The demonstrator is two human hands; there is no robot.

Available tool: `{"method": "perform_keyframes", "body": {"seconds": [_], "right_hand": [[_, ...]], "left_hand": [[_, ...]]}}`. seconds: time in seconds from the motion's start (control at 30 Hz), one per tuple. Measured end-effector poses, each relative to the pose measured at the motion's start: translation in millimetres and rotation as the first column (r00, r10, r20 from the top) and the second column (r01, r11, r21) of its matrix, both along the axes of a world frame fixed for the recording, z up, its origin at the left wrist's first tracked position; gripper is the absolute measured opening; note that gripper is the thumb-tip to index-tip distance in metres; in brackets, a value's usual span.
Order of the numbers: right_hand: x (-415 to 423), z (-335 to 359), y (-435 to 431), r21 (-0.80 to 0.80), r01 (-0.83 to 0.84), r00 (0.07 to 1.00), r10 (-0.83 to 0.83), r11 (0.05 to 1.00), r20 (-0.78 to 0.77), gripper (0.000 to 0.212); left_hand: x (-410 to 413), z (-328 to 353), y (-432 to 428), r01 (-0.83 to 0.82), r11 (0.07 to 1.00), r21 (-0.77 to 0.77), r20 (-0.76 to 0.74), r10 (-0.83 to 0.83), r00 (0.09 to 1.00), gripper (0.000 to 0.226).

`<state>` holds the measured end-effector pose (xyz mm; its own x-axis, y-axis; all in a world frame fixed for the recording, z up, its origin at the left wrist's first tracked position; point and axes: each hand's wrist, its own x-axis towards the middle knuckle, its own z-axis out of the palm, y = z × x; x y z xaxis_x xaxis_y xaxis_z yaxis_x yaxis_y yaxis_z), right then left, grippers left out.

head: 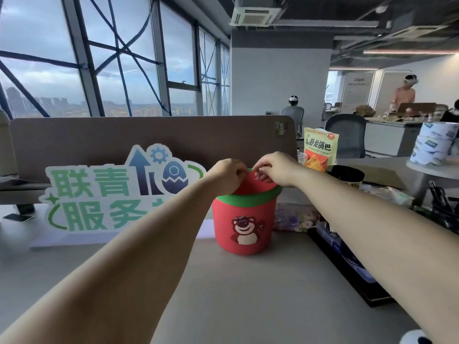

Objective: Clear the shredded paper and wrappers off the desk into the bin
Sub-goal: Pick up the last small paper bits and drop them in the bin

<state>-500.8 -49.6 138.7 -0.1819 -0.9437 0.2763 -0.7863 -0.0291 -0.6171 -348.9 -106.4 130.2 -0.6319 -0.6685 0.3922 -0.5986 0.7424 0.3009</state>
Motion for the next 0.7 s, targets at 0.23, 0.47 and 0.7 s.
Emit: {"method": "perform_keyframes", "body": {"seconds": [0.23, 0.47, 0.7], "right_hand": [[-9.7, 6.0, 22.2, -0.035, -0.007, 0.996, 0.004, 0.999, -0.090, 0.030], [-27.3, -2.7, 42.1, -0.049, 0.021, 0.995, -0.017, 0.999, 0.095, 0.029], [-9.8, -7.2, 48.9, -0.055, -0.059, 0.994, 0.064, 0.997, 0.092, 0.027]], "left_hand": [[6.5, -0.3, 8.2, -0.009, 1.000, 0.021, 0.049, 0.008, 0.999, 0.030], [7.6, -8.3, 17.4, -0.036, 0.994, 0.105, -0.065, 0.043, 0.997, 0.038], [14.4, -14.5, 24.7, -0.036, 0.998, 0.046, -0.033, 0.037, 0.999, 0.036]]}}
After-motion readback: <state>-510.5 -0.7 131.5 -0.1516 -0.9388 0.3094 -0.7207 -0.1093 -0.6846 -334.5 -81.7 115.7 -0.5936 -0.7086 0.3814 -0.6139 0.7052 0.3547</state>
